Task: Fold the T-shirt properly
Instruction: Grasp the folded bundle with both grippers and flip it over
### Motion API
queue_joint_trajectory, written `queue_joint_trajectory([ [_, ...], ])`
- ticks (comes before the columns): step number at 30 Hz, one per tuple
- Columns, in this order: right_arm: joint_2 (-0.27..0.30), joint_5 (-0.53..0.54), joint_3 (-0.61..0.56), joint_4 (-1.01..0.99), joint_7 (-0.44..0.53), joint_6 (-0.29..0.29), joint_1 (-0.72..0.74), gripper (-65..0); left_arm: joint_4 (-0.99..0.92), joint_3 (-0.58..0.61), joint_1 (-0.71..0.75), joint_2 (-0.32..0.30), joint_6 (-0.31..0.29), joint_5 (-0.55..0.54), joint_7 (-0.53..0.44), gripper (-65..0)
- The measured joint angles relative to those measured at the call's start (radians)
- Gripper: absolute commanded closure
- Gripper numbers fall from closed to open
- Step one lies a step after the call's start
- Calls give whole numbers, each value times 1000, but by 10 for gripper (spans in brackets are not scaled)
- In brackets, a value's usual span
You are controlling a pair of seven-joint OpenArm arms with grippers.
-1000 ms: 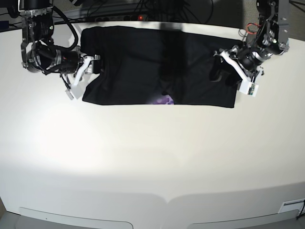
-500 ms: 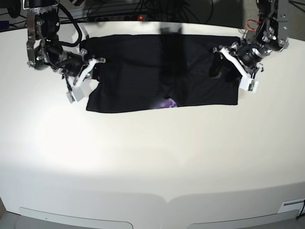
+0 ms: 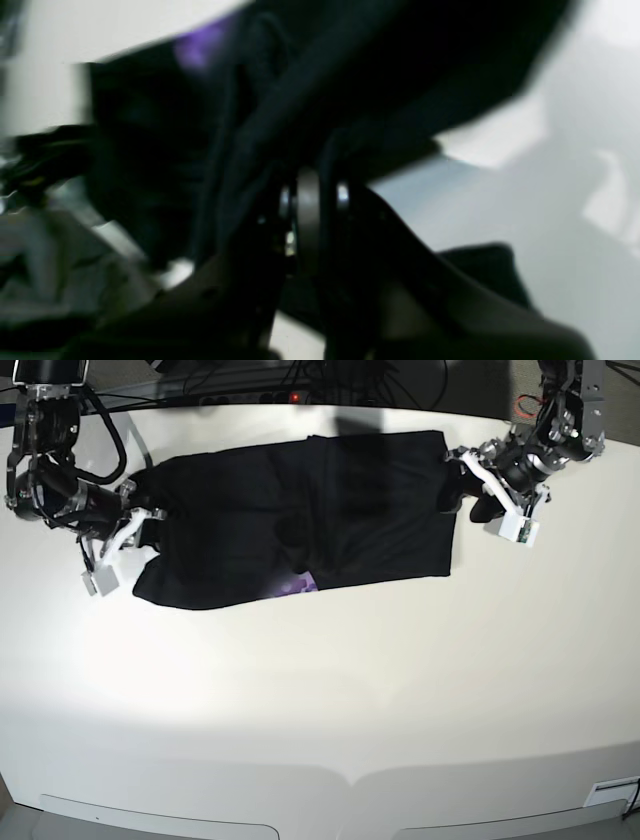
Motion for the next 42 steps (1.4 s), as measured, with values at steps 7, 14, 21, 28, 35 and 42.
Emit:
queue_joint_trajectory([
  [7,-109,92,-3,179,-87,0,1,0,-9,1,34,8,-1,-11,-72,-343],
  [14,-233,77,-171,280,-96,0,4,0,-10,1,31,7,-32,-55,-71,-343],
  [21,-393,-157,-422,281,-43,0,25,0,-10,1,31,7,-33,-55,-70,-343],
  [28,-507,-327,-577,281,-33,-68,26,0,-10,1,30,7,-33,-55,-71,-343],
  [35,-569,-327,-643,281,-6,-69,26,-234,-10,1,30,7,-32,-54,-71,-343],
  [42,-597,-192,-647,281,-3,-69,29,-240,21,2,34,-41,-32,-51,-58,-343],
])
